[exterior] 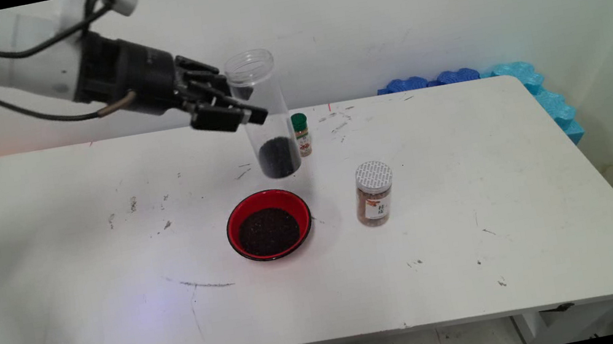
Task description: Pour the black seasoning powder in the red bowl
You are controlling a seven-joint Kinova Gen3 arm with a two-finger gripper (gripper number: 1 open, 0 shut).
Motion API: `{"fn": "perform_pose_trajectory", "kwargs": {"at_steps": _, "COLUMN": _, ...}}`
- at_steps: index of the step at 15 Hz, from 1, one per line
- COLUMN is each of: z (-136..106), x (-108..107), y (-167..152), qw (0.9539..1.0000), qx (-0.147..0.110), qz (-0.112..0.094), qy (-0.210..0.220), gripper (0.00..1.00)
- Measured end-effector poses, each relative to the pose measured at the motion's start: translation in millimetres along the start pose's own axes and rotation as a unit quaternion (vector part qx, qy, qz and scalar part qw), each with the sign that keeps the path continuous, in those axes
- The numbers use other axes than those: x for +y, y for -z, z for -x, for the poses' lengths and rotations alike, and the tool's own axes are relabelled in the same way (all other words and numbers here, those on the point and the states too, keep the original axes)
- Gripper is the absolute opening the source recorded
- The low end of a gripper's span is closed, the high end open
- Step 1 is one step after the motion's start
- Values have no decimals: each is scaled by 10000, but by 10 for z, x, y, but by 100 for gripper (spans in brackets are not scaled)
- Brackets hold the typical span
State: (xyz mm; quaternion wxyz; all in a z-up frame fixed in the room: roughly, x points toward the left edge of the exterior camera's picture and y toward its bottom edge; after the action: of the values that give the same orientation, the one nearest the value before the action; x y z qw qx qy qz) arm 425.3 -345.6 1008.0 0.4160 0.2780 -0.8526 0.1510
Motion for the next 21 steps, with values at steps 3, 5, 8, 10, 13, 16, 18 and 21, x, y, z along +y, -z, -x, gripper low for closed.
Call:
{"fn": "perform_pose_trajectory", "kwargs": {"at_steps": 3, "z": 49, "x": 158, "y": 171, "qw": 9998, "qx": -86, "qz": 192, "qy": 20, "gripper": 0}}
{"fn": "perform_pose_trajectory", "kwargs": {"at_steps": 5, "z": 97, "x": 256, "y": 253, "qw": 9994, "qx": -161, "qz": 307, "qy": 59, "gripper": 0}}
{"fn": "perform_pose_trajectory", "kwargs": {"at_steps": 8, "z": 164, "x": 366, "y": 310, "qw": 9987, "qx": -264, "qz": 422, "qy": 124, "gripper": 0}}
{"fn": "perform_pose_trajectory", "kwargs": {"at_steps": 10, "z": 198, "x": 408, "y": 310, "qw": 9983, "qx": -312, "qz": 461, "qy": 154, "gripper": 0}}
{"fn": "perform_pose_trajectory", "kwargs": {"at_steps": 13, "z": 246, "x": 454, "y": 281, "qw": 9978, "qx": -383, "qz": 496, "qy": 196, "gripper": 0}}
{"fn": "perform_pose_trajectory", "kwargs": {"at_steps": 16, "z": 293, "x": 483, "y": 233, "qw": 9975, "qx": -445, "qz": 498, "qy": 246, "gripper": 0}}
{"fn": "perform_pose_trajectory", "kwargs": {"at_steps": 18, "z": 322, "x": 496, "y": 190, "qw": 9972, "qx": -483, "qz": 486, "qy": 285, "gripper": 0}}
{"fn": "perform_pose_trajectory", "kwargs": {"at_steps": 21, "z": 344, "x": 511, "y": 136, "qw": 9971, "qx": -505, "qz": 481, "qy": 314, "gripper": 0}}
